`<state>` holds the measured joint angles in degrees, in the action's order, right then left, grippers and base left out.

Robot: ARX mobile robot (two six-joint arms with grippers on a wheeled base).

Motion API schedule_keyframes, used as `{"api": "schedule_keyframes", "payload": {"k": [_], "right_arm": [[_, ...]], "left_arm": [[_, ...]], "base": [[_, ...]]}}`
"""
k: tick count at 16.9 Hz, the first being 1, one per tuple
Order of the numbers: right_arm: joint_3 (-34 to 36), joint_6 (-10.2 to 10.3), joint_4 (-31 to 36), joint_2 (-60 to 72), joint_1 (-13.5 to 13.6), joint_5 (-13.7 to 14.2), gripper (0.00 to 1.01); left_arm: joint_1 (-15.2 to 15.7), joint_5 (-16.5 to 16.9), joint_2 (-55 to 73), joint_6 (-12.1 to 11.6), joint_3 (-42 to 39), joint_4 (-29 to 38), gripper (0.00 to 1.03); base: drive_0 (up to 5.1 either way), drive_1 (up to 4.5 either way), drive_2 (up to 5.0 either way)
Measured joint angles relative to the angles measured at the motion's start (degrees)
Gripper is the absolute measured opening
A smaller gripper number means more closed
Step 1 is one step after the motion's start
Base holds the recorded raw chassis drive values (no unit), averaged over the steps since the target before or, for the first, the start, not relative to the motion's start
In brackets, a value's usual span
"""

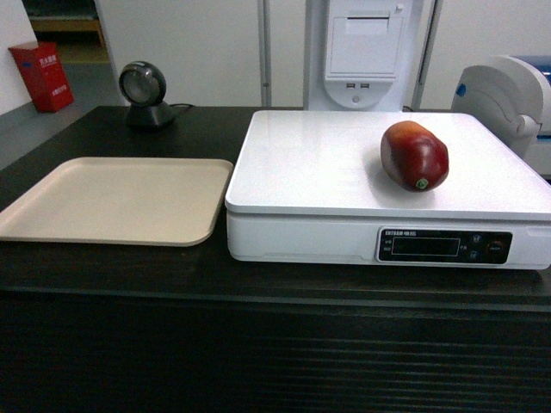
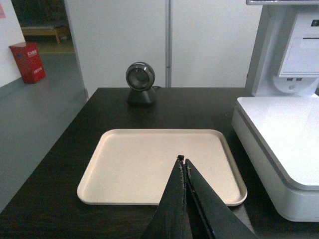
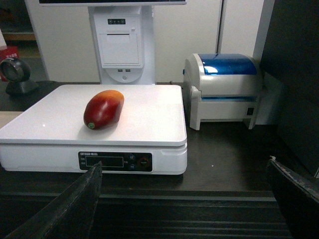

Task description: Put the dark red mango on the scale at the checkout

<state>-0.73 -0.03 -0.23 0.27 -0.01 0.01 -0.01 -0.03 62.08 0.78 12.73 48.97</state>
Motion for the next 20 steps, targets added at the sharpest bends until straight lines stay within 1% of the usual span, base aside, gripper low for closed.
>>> {"api": "schedule_keyframes", "payload": {"k": [4,9,10,12,16,20], "right_arm": [[0.00,0.00,0.02,0.00,0.00,0.00,0.98],[0.00,0.00,0.02,0.00,0.00,0.00,0.98],[0.00,0.00,0.02,0.00,0.00,0.00,0.98],[0.00,0.00,0.00,0.00,0.00,0.02,0.98],[0.00,0.00,0.02,0.00,0.00,0.00,0.98],[0.00,0.00,0.02,0.00,0.00,0.00,0.98]], "left_arm": [[0.00,0.00,-9.49,0.02,-5.79,-4.20,0.02],[0.00,0.00,-17.94,0.00,-8.90,-9.38,0.02],[0.00,0.00,-18.32,0.00,-10.97,-6.34,0.02],[0.00,0.00,-22.18,0.00,-12.20,-11.54,0.02],[0.00,0.00,-29.81,0.00,-12.20,-16.87,0.02],[0.00,0.00,-38.10,0.00,-12.20,-24.81,0.02]], "base": [[0.0,0.00,0.0],[0.0,0.00,0.0],[0.0,0.00,0.0],[0.0,0.00,0.0],[0.0,0.00,0.0],[0.0,0.00,0.0]]}}
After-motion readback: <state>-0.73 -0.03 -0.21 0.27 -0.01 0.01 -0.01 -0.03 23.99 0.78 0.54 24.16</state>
